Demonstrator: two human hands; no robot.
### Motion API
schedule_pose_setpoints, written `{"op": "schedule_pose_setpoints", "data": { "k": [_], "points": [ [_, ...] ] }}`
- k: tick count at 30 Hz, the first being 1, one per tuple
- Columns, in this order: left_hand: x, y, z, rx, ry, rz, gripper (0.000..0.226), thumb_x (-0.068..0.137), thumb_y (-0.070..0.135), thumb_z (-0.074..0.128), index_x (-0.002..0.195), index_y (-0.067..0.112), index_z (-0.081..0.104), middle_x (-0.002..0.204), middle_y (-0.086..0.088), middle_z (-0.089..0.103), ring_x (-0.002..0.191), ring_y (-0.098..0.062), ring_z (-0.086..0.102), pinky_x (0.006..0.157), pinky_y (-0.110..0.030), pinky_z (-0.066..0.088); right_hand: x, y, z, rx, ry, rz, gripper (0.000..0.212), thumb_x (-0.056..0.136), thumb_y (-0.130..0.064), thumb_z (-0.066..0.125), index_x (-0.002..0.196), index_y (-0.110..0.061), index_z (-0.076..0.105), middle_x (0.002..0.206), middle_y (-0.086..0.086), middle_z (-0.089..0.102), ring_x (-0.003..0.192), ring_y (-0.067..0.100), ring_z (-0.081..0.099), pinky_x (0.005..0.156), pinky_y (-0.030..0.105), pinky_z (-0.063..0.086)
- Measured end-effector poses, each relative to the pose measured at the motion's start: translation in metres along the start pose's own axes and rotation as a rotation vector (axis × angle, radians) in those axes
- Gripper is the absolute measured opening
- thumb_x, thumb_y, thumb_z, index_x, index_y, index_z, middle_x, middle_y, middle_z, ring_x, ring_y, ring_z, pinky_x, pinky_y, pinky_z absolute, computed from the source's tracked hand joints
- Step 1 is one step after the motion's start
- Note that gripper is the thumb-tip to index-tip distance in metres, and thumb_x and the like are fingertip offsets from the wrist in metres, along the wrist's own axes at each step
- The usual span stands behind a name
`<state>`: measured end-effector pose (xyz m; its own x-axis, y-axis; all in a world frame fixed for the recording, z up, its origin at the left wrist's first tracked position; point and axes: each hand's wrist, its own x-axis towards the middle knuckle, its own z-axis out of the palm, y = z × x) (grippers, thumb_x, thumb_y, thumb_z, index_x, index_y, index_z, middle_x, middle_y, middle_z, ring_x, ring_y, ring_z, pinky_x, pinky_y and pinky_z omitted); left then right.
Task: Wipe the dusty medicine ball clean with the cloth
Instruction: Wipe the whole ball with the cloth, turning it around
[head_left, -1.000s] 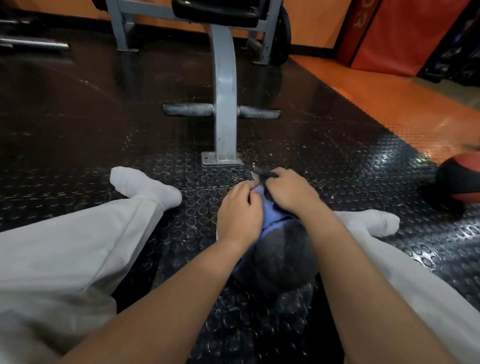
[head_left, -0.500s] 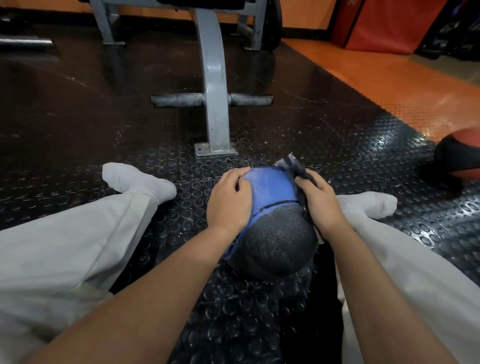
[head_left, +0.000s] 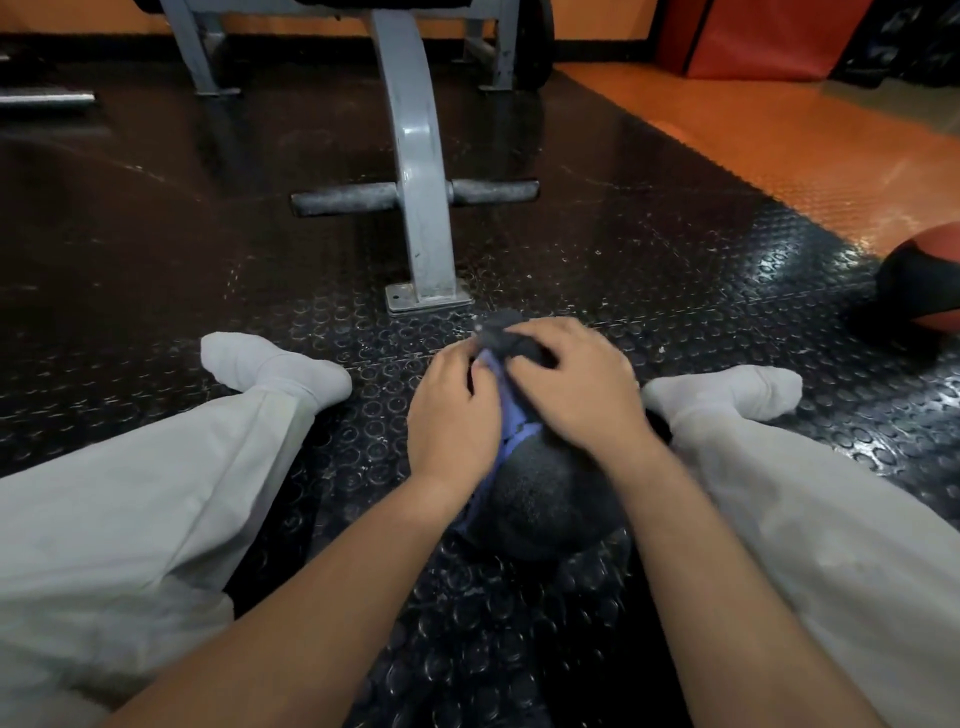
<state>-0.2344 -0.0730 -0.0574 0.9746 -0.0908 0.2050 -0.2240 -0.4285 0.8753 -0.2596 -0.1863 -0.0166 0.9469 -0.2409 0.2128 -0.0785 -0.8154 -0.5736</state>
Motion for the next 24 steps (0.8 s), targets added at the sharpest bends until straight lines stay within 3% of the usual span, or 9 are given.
{"op": "schedule_pose_setpoints", "data": {
  "k": [4, 8, 9, 11, 13, 16, 18, 21, 24],
  "points": [
    [0.008, -0.003, -0.010, -0.183, -0.102, -0.102, 0.029, 0.103, 0.028, 0.041, 0.124, 0.031, 0.060, 0.117, 0.027, 0.051, 0.116, -0.001, 0.047, 0.103, -0.026, 0.036, 0.007, 0.048, -0.019, 0.560, -0.071, 0.301, 0.019, 0.091, -0.034, 0.058, 0.108, -0.035, 0.066, 0.106, -0.014, 0.066, 0.100, 0.006, 0.059, 0.090, 0.026, 0.044],
    [0.021, -0.050, -0.017, -0.360, 0.028, -0.346, 0.028, 0.101, 0.018, 0.042, 0.110, 0.025, 0.068, 0.118, 0.008, 0.065, 0.111, -0.009, 0.059, 0.102, -0.032, 0.045, 0.002, 0.081, -0.011, 0.713, -0.121, 0.486, 0.053, 0.079, -0.062, 0.057, 0.124, -0.035, 0.059, 0.115, -0.011, 0.066, 0.106, 0.012, 0.062, 0.094, 0.038, 0.047],
    [0.020, -0.064, -0.017, -0.355, 0.029, -0.409, 0.027, 0.101, 0.016, 0.043, 0.108, 0.021, 0.068, 0.117, 0.003, 0.067, 0.106, -0.012, 0.061, 0.098, -0.028, 0.048, 0.001, 0.086, -0.007, 0.753, -0.126, 0.513, 0.063, 0.072, -0.068, 0.060, 0.126, -0.035, 0.058, 0.118, -0.010, 0.066, 0.109, 0.014, 0.062, 0.095, 0.040, 0.047],
    [0.012, -0.080, -0.013, -0.394, -0.061, -0.554, 0.023, 0.102, 0.016, 0.043, 0.096, 0.017, 0.065, 0.100, 0.002, 0.069, 0.082, -0.006, 0.062, 0.069, -0.010, 0.051, 0.000, 0.091, -0.002, 0.867, -0.159, 0.556, 0.069, 0.069, -0.071, 0.063, 0.128, -0.035, 0.057, 0.119, -0.007, 0.067, 0.109, 0.017, 0.064, 0.097, 0.044, 0.048],
    [0.001, -0.085, -0.006, -0.582, -0.170, -0.668, 0.025, 0.105, 0.016, 0.038, 0.091, 0.016, 0.059, 0.085, 0.008, 0.066, 0.065, -0.003, 0.061, 0.054, -0.014, 0.050, -0.001, 0.093, 0.002, 0.937, -0.178, 0.572, 0.046, 0.084, -0.063, 0.056, 0.121, -0.036, 0.060, 0.110, -0.006, 0.071, 0.100, 0.016, 0.068, 0.088, 0.037, 0.054],
    [-0.004, -0.083, 0.005, -0.875, -0.218, -0.832, 0.037, 0.107, 0.030, 0.027, 0.091, 0.015, 0.057, 0.086, 0.003, 0.069, 0.069, -0.014, 0.065, 0.061, -0.030, 0.050, -0.001, 0.102, 0.004, 0.973, -0.203, 0.624, 0.030, 0.089, -0.060, 0.048, 0.104, -0.039, 0.064, 0.095, -0.006, 0.075, 0.085, 0.014, 0.071, 0.071, 0.031, 0.054],
    [-0.002, -0.086, 0.010, -0.963, -0.238, -0.799, 0.037, 0.106, 0.028, 0.027, 0.090, 0.018, 0.059, 0.072, 0.003, 0.073, 0.068, -0.015, 0.068, 0.062, -0.030, 0.052, -0.001, 0.101, 0.005, 1.006, -0.213, 0.643, 0.041, 0.085, -0.064, 0.051, 0.111, -0.036, 0.066, 0.101, -0.002, 0.074, 0.093, 0.020, 0.070, 0.080, 0.036, 0.053],
    [0.005, -0.086, 0.008, -1.066, -0.213, -0.808, 0.038, 0.103, 0.033, 0.034, 0.092, 0.016, 0.066, 0.082, -0.003, 0.074, 0.073, -0.021, 0.069, 0.075, -0.036, 0.050, -0.003, 0.101, 0.010, 1.106, -0.193, 0.686, 0.058, 0.077, -0.069, 0.059, 0.118, -0.029, 0.067, 0.114, 0.004, 0.070, 0.105, 0.027, 0.066, 0.096, 0.046, 0.048],
    [0.012, -0.089, 0.002, -1.053, -0.221, -0.800, 0.038, 0.100, 0.040, 0.039, 0.102, 0.016, 0.069, 0.101, -0.007, 0.072, 0.086, -0.024, 0.067, 0.083, -0.040, 0.048, -0.015, 0.097, 0.014, 1.206, -0.105, 0.741, 0.052, 0.083, -0.065, 0.054, 0.106, -0.022, 0.072, 0.103, 0.003, 0.073, 0.089, 0.021, 0.071, 0.077, 0.034, 0.055]
  ]
}}
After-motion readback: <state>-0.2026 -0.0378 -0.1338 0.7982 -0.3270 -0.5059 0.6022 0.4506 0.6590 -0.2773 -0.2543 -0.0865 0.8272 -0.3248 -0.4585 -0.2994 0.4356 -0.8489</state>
